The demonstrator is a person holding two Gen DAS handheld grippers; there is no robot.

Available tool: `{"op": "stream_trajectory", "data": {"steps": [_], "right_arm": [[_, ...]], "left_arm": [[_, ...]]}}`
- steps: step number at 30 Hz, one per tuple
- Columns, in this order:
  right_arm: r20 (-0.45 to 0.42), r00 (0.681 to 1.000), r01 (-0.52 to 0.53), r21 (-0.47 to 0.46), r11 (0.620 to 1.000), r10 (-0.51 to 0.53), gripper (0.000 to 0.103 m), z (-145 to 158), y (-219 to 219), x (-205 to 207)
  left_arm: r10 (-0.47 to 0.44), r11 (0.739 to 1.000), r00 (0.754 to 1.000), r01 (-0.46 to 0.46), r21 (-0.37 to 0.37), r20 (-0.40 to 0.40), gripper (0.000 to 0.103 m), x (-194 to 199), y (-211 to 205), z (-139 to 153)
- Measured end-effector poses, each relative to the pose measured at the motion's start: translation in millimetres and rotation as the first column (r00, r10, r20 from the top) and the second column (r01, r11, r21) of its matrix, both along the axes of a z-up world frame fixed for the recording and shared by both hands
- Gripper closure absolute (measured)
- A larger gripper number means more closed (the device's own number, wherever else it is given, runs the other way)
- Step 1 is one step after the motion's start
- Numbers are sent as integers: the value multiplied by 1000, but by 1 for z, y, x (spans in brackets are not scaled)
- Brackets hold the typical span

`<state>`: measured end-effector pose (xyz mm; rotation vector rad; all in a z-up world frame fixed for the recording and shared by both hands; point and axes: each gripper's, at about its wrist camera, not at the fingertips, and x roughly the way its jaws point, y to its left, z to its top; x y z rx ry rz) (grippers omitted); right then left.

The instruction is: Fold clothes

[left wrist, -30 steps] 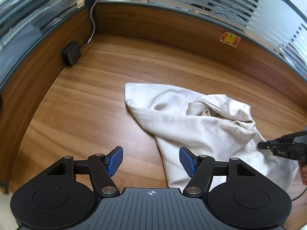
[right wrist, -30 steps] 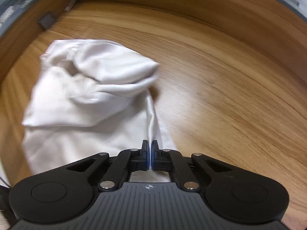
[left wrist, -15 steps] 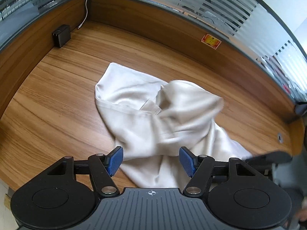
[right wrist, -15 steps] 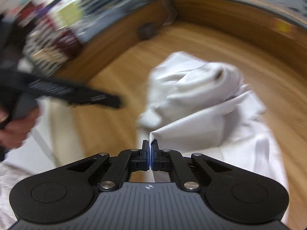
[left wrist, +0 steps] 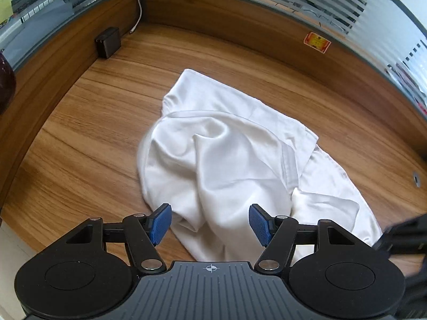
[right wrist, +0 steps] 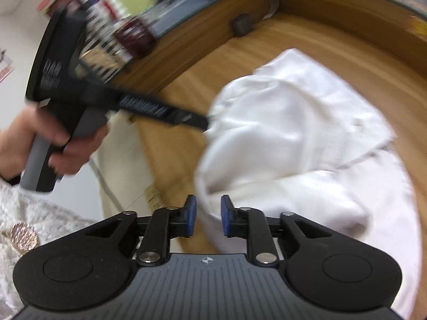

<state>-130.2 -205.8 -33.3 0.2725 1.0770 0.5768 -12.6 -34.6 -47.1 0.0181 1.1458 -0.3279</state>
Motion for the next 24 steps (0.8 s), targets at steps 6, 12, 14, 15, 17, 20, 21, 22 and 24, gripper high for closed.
{"op": "stream_trajectory", "data": {"steps": [6,12,14,15,17,20,21,22,24], "right_arm": [[24,976,216,-89,972,-215,69,-9,-73,-6],[47,946,324,-225,919,-322,68,-46,-125,-11],[58,947,319,-268,909,-315,66,-59,-133,-7],[64,949,313,-289,905,-308,61,-65,-136,-5],[80,955,296,-322,899,-286,57,-74,-136,2],[104,964,264,-364,893,-243,51,-85,-132,16],[110,967,253,-376,891,-228,50,-88,-130,22],[116,970,241,-385,891,-213,50,-91,-128,28],[126,975,217,-398,891,-181,46,-96,-121,41]], "left_arm": [[-28,999,999,27,23,40,36,-5,-42,-4],[-75,996,996,73,45,53,36,0,-87,-14],[-75,996,996,73,46,53,36,4,-97,-16],[-75,996,996,73,46,52,36,6,-102,-18],[-74,996,996,72,53,51,36,11,-109,-21],[-75,995,996,72,68,44,36,21,-121,-27],[-79,994,996,76,76,39,36,25,-125,-30],[-74,994,997,71,80,33,36,29,-128,-34],[-64,994,998,62,88,20,36,36,-133,-41]]}}
